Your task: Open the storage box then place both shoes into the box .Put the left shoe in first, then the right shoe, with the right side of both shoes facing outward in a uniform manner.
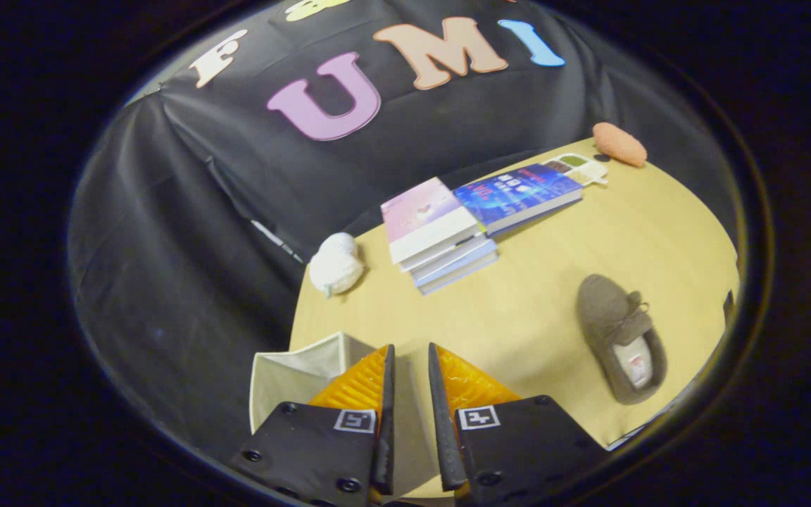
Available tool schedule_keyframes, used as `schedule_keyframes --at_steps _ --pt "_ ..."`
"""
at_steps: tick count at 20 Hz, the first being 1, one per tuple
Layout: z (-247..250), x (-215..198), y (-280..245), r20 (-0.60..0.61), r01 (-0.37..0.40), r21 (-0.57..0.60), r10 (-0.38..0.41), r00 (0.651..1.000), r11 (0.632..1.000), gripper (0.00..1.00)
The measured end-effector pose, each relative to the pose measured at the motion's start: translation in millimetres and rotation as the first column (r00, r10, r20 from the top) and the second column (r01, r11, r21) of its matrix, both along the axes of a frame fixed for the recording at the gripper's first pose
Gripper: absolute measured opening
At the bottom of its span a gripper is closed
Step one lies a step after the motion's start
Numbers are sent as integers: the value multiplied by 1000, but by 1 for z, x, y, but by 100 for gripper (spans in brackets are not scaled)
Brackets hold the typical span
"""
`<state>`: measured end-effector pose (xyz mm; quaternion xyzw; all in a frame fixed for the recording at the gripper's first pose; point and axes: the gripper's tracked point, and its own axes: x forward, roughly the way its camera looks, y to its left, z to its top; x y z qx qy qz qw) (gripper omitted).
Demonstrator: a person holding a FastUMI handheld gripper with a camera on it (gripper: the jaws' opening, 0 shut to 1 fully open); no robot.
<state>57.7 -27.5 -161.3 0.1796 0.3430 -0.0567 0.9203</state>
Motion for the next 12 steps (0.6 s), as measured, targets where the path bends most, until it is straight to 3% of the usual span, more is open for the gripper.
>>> schedule_keyframes --at_steps 4,12 --pt "9 -3 -71 6 90 -61 -90 996 994 29" --pt "-10 -50 -179 -40 221 -176 -231 972 959 29"
